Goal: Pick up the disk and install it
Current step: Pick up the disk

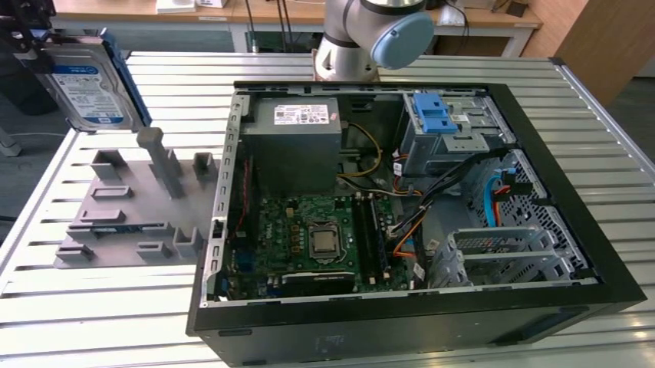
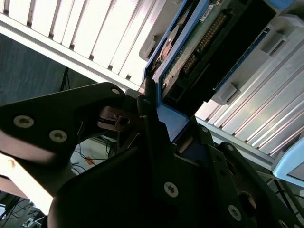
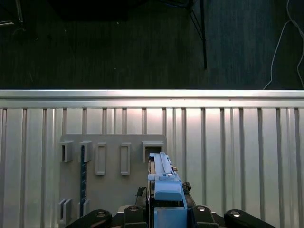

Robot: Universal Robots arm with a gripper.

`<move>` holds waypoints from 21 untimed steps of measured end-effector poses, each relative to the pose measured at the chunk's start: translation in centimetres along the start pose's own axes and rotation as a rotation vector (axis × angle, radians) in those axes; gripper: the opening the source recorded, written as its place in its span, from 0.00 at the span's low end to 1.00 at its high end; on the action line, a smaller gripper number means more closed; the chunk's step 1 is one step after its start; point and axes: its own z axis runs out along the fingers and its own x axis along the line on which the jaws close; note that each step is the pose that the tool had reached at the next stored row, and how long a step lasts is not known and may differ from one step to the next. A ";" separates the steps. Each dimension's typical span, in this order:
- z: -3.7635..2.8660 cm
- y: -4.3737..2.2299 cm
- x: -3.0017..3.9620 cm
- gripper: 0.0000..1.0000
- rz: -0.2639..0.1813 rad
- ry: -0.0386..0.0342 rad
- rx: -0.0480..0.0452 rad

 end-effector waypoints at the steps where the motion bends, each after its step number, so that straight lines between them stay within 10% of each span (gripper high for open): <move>1: -0.05 0.00 0.00 0.37 0.000 0.0000 0.0000; 21: -1.16 0.05 -0.04 0.37 0.000 0.0000 0.0000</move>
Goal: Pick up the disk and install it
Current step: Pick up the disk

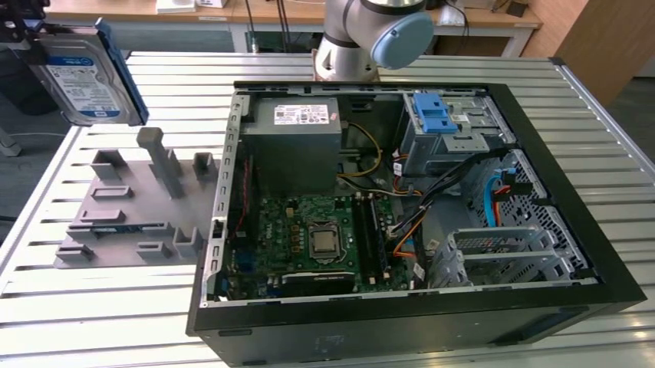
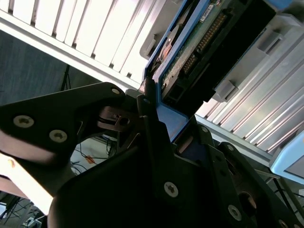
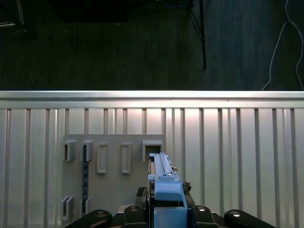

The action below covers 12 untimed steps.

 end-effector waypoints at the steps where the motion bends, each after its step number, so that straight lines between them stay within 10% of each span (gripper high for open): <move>1: -0.06 0.00 0.00 0.37 0.000 0.0000 -0.0001; 12: -0.80 0.03 -0.03 0.37 0.000 0.0000 0.0000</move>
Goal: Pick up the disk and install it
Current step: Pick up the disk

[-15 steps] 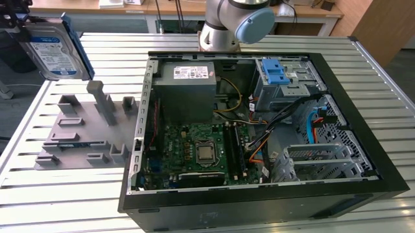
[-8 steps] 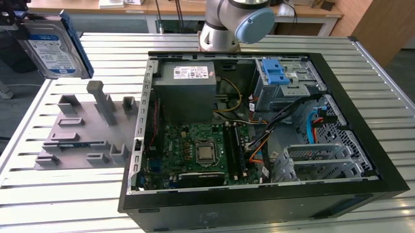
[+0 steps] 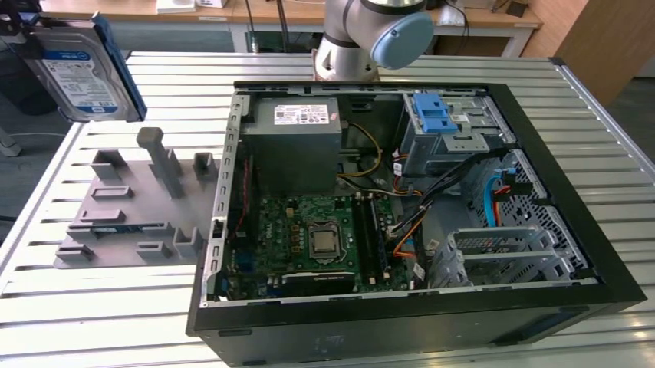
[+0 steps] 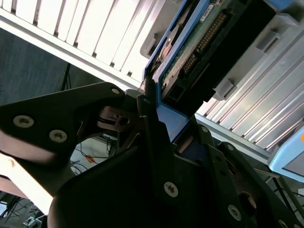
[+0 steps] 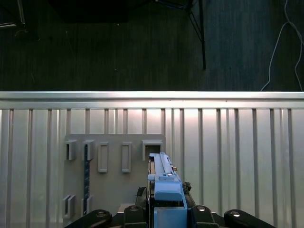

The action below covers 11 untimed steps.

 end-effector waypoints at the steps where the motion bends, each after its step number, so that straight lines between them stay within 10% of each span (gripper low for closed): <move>1: -0.07 0.00 0.00 0.37 0.000 0.0000 -0.0001; 11: -0.77 0.03 -0.03 0.37 0.000 -0.0001 0.0001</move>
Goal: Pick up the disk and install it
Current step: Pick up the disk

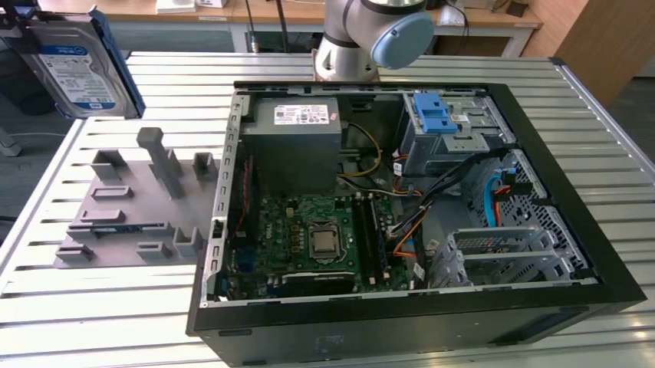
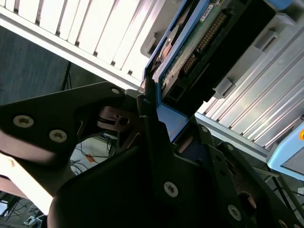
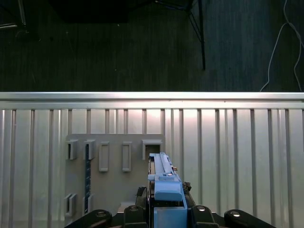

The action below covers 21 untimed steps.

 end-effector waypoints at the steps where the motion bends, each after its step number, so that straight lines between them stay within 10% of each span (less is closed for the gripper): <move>1: -0.07 0.00 0.00 0.37 0.000 0.0000 -0.0001; 21: -1.60 0.06 -0.06 0.37 0.000 0.0000 -0.0001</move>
